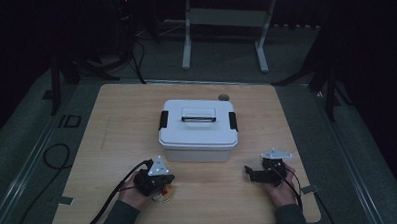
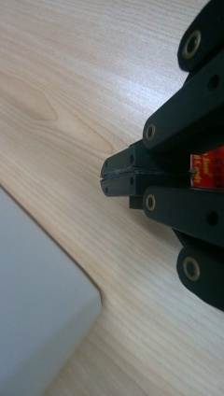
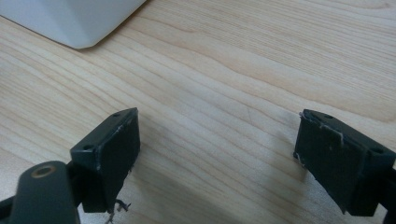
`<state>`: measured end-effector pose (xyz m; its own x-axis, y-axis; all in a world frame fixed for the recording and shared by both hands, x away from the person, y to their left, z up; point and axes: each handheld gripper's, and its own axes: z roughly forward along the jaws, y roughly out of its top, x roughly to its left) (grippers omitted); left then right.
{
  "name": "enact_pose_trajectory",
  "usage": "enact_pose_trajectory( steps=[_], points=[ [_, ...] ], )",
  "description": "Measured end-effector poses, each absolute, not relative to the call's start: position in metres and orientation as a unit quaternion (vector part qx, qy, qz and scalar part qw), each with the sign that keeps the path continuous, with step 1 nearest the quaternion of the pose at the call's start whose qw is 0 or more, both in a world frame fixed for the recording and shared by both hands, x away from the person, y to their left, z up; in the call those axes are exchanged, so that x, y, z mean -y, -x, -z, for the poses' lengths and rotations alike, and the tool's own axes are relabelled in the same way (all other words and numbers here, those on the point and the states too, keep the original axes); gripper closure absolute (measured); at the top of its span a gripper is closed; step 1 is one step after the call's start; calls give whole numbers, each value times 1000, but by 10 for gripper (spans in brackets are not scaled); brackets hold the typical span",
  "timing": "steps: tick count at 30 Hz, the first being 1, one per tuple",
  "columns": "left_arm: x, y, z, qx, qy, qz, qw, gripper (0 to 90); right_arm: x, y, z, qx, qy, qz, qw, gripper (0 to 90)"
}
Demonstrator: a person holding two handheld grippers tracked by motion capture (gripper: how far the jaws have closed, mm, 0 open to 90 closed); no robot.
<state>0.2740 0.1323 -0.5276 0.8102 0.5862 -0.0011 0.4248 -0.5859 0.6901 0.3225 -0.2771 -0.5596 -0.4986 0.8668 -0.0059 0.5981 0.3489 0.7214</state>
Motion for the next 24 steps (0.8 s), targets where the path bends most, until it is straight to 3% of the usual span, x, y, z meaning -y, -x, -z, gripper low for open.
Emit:
enact_pose_trajectory(
  steps=[4,13,16,19,24],
  points=[
    [-143,-278,519,-303,-868,-129,371,892,277,-323,560,-797,-459,-338,199,138],
    [-166,-303,506,-354,-835,-171,384,782,277,-322,560,-796,-461,-338,200,139],
    [-171,-314,506,-370,-826,-178,386,806,277,-322,560,-796,-461,-338,200,138],
    [-173,-323,504,-380,-816,-180,397,896,277,-322,560,-796,-461,-338,200,138],
    [-171,-335,500,-373,-818,-188,396,900,277,-322,560,-796,-460,-338,200,138]
  ],
)
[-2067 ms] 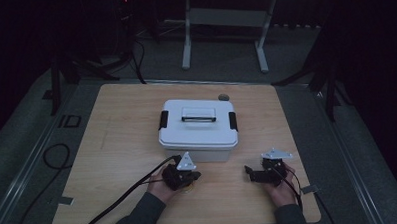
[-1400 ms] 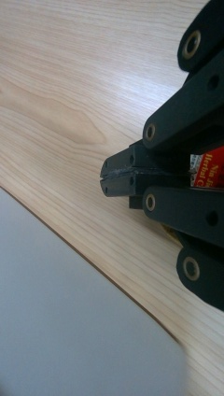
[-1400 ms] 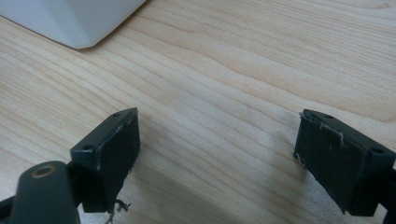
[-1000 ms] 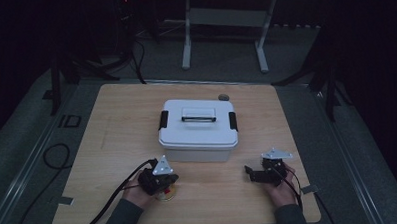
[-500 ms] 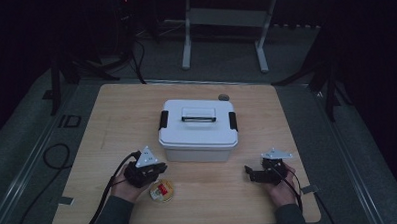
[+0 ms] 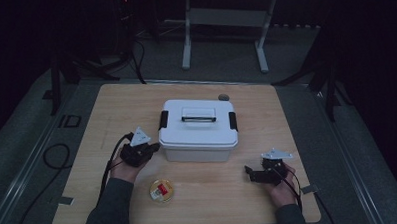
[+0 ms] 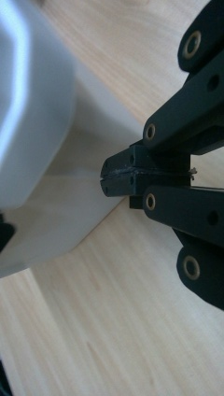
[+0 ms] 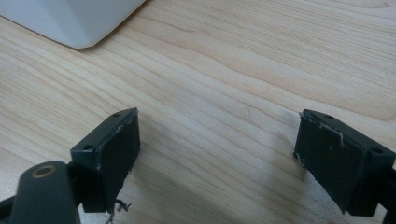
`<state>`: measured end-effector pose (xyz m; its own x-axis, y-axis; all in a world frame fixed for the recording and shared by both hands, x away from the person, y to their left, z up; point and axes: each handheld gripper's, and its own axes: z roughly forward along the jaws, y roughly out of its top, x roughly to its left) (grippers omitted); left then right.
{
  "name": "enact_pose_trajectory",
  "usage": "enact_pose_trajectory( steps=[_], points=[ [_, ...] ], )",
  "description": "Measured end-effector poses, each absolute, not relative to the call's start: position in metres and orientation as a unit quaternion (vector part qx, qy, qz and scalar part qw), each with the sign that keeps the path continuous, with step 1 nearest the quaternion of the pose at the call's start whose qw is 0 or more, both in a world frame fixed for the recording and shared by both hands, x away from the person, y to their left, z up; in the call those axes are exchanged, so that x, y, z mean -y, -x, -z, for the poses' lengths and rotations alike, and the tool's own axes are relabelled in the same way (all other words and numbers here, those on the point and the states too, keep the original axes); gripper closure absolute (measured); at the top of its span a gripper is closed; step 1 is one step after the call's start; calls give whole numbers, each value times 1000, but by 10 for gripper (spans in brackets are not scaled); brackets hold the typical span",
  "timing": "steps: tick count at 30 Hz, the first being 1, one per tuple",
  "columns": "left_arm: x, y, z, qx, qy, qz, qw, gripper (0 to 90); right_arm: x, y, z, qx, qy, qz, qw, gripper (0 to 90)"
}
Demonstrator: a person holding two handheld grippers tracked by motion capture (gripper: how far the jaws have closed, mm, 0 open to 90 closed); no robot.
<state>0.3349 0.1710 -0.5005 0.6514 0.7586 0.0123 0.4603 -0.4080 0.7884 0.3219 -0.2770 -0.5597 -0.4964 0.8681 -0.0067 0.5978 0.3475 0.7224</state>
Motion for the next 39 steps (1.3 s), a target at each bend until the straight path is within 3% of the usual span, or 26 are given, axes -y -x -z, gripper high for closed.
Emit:
enact_pose_trajectory(
  steps=[13,34,39],
  points=[
    [-167,-358,503,-376,-814,-182,404,900,277,-322,560,-796,-460,-338,200,138],
    [-162,-340,508,-365,-818,-180,406,897,277,-322,560,-796,-460,-338,199,138],
    [-172,-328,512,-379,-816,-187,395,840,277,-322,560,-796,-460,-338,200,138]
  ],
)
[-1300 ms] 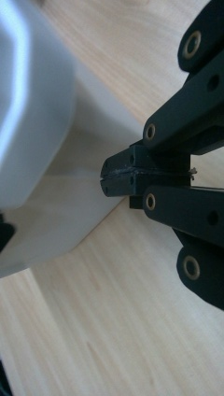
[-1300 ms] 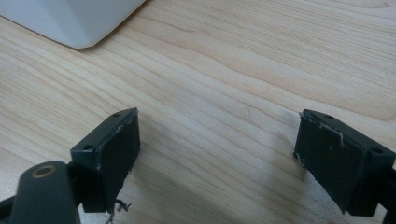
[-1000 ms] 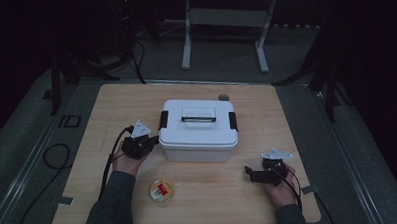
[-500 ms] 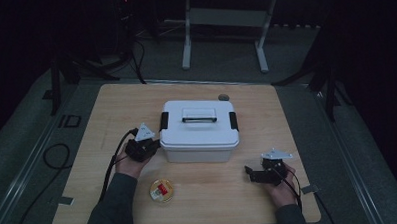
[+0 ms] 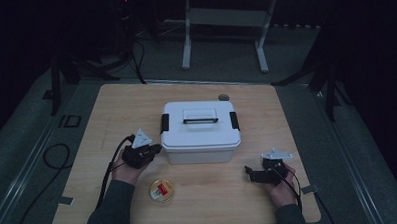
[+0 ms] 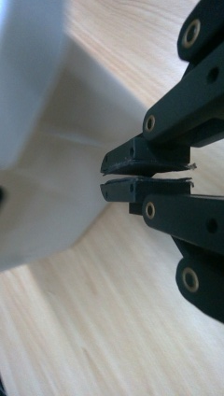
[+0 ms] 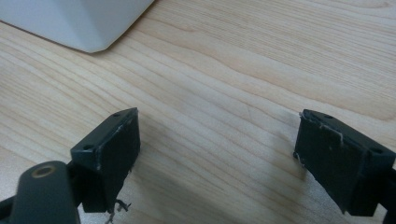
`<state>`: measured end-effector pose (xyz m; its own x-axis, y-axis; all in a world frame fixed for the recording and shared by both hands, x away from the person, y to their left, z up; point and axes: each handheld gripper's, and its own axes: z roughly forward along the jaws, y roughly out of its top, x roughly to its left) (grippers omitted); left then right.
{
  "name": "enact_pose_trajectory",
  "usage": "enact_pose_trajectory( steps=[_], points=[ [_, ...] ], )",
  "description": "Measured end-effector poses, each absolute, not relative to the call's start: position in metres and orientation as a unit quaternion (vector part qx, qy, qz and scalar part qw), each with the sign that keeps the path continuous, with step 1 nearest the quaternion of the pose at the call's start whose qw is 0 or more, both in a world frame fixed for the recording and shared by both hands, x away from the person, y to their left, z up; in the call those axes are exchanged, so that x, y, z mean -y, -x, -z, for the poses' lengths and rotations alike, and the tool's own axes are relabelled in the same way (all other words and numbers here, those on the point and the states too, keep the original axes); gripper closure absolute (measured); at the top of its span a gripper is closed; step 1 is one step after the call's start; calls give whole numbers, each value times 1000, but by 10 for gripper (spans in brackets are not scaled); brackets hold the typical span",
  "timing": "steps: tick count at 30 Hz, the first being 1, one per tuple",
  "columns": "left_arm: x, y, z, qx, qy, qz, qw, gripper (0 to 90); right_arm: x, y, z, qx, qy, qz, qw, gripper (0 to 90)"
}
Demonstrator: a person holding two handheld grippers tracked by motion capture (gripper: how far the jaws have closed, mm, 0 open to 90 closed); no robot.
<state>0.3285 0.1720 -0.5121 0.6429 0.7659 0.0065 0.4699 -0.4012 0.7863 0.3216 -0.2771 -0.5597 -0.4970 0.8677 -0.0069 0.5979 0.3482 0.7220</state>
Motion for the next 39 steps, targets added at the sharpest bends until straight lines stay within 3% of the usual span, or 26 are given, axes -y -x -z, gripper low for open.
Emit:
enact_pose_trajectory(
  steps=[7,8,15,28,39],
  points=[
    [-178,-308,515,-379,-816,-186,396,804,276,-321,559,-797,-463,-333,199,160],
    [-177,-305,515,-378,-816,-186,397,794,276,-321,554,-799,-469,-322,195,265],
    [-171,-290,514,-363,-823,-179,399,748,272,-319,534,-808,-438,-314,238,451],
    [-167,-278,512,-338,-838,-148,401,675,266,-323,472,-812,-385,-329,291,453],
    [-158,-251,513,-289,-862,-116,400,754,260,-318,451,-815,-363,-328,311,437]
  ],
)
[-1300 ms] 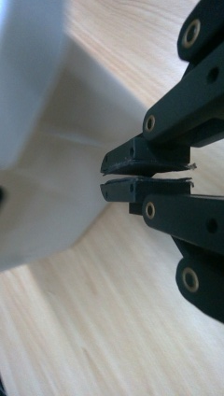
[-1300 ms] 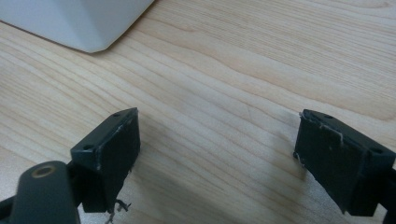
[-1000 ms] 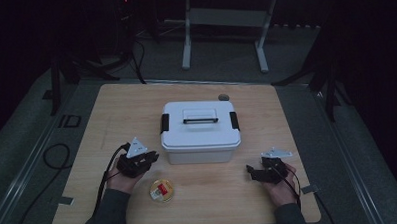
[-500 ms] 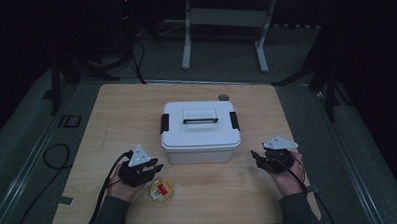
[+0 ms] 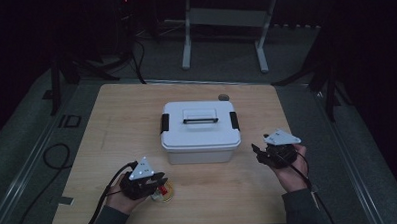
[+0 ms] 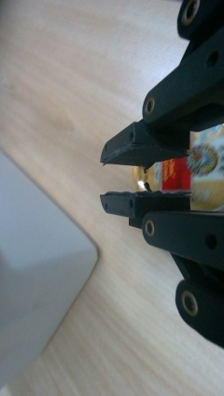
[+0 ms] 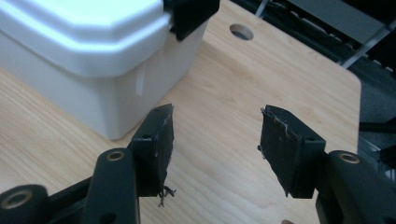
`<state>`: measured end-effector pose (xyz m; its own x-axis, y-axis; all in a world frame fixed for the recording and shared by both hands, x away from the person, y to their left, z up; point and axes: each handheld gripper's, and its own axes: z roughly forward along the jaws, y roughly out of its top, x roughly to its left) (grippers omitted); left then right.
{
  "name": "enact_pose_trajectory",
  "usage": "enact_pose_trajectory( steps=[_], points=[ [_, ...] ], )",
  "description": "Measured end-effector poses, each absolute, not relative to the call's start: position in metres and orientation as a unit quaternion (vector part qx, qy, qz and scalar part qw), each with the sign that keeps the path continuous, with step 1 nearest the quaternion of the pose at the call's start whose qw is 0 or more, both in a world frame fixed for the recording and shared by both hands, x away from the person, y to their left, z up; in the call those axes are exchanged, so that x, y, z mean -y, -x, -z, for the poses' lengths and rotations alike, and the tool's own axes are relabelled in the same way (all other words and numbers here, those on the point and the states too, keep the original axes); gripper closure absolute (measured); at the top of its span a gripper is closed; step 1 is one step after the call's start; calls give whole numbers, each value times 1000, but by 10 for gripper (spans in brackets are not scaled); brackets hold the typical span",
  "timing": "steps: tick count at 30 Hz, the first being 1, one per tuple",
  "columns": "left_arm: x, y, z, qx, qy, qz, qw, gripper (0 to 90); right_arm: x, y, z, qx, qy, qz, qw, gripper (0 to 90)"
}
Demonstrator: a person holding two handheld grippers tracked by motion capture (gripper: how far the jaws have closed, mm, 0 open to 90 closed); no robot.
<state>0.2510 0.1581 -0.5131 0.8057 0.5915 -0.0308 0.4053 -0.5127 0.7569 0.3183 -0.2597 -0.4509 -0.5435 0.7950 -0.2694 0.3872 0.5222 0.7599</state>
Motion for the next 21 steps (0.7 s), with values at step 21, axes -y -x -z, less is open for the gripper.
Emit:
enact_pose_trajectory(
  steps=[21],
  points=[
    [-131,-233,530,-234,-903,-69,353,900,253,-325,430,-814,-348,-329,329,428]
  ],
)
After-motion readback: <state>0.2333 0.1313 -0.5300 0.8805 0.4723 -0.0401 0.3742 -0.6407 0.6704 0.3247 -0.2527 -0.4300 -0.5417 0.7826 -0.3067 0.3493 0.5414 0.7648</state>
